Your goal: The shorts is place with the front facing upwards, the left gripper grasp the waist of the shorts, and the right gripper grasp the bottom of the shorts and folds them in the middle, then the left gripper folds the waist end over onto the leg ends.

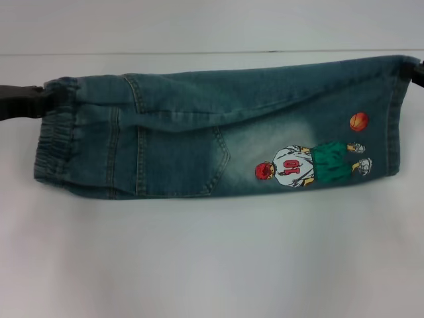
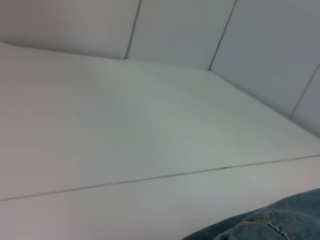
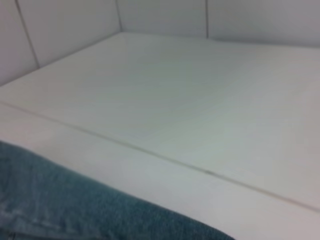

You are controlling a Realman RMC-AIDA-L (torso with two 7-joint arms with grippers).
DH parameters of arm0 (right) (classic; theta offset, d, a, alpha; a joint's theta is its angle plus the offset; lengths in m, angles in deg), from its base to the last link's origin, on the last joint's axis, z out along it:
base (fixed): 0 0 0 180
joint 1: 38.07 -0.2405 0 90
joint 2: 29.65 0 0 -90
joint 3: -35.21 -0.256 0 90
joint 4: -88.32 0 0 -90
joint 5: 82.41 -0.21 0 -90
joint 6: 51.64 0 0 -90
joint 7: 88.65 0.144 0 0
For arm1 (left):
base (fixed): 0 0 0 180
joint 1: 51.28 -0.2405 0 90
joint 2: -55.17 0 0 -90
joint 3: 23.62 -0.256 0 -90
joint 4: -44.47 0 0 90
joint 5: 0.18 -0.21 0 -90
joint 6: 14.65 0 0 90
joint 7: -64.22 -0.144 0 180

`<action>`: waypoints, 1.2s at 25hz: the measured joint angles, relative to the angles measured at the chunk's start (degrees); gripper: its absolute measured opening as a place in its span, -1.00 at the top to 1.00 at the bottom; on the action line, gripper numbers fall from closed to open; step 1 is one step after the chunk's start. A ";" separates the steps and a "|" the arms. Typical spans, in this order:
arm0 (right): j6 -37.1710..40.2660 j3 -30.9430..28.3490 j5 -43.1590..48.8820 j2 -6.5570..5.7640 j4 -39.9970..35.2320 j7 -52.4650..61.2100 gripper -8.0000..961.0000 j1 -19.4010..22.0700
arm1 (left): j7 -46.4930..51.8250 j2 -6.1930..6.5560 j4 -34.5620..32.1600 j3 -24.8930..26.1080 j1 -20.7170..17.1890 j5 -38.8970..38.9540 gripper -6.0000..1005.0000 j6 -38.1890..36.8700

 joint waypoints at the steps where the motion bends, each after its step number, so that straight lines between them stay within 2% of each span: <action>1: -0.84 0.03 -0.62 0.02 0.59 -0.79 0.91 -0.13 | -0.01 -0.17 0.27 -1.13 0.05 0.03 0.88 1.70; 6: -5.63 1.18 -2.58 0.79 2.96 -4.35 0.91 -0.88 | -0.03 -1.21 0.60 -5.57 0.41 0.06 0.87 7.47; 13: -15.35 6.96 -2.65 3.67 3.99 -6.63 0.91 -1.49 | -0.17 -2.53 0.42 -8.79 0.52 0.06 0.87 13.38; 16: -21.00 10.17 -2.66 3.77 7.01 -6.99 0.91 -2.72 | -0.19 -2.94 0.67 -9.28 0.52 -0.10 0.87 16.02; 22: -28.94 11.85 -2.68 3.77 12.36 -9.07 0.91 -5.95 | -0.21 -3.45 0.74 -10.43 0.41 -0.60 0.87 19.77; 30: -33.18 14.94 -2.66 3.76 14.77 -8.71 0.90 -7.05 | -0.49 -3.55 1.12 -13.47 -0.22 -1.05 0.86 22.38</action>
